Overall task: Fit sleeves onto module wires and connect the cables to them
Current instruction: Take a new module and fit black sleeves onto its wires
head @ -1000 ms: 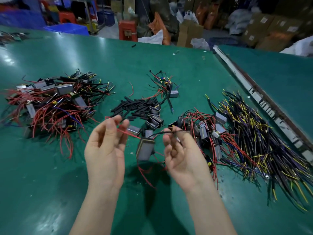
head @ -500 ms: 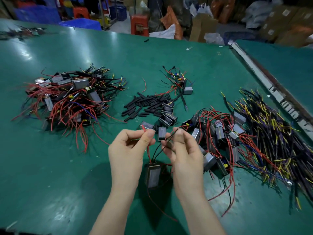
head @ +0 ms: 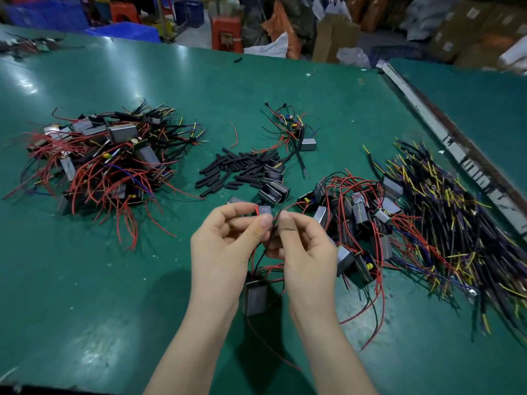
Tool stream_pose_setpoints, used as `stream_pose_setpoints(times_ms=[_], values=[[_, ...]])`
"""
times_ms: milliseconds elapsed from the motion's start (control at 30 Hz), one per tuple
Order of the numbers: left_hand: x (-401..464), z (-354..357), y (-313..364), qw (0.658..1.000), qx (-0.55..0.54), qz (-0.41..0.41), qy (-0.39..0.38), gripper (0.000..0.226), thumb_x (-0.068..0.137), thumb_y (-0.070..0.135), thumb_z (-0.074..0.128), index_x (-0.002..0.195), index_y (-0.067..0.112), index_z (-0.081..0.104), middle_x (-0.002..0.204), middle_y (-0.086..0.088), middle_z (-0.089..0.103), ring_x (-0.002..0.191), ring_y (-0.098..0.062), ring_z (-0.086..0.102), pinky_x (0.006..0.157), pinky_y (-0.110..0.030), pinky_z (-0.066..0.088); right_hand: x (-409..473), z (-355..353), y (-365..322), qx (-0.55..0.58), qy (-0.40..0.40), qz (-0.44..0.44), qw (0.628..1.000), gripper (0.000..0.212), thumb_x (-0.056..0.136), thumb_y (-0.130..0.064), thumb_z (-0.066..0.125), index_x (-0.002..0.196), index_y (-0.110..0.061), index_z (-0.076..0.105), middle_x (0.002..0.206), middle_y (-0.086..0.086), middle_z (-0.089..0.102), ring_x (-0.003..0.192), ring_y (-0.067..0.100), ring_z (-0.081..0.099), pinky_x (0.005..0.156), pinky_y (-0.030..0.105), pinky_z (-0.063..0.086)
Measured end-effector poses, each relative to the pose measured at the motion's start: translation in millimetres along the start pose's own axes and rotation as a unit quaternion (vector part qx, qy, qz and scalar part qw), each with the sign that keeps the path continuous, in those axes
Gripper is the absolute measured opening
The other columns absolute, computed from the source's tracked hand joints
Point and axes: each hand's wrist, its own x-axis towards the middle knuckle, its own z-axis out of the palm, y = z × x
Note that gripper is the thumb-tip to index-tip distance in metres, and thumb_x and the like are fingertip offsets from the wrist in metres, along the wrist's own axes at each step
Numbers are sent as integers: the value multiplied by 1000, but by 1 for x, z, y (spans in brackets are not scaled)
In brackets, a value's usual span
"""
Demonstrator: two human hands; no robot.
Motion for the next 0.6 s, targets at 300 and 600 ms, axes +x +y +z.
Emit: stream_pose_setpoints(times_ms=[300, 600], values=[[-4, 6, -3, 986, 145, 78, 3, 23, 79, 12, 75, 79, 35, 70, 77, 13, 72, 72, -3, 67, 65, -13, 49, -6, -4, 1, -51, -29, -39, 998, 10, 92, -31, 60, 91, -24, 67, 86, -7, 71, 79, 7, 63, 75, 28, 52], [-1, 0, -12, 998, 48, 46, -3, 19, 78, 3, 73, 78, 22, 70, 72, 5, 71, 67, -4, 64, 64, -13, 49, 2, -7, 10, -83, -27, -15, 996, 14, 96, -27, 56, 84, -26, 63, 75, -11, 68, 74, 7, 63, 68, 26, 49]])
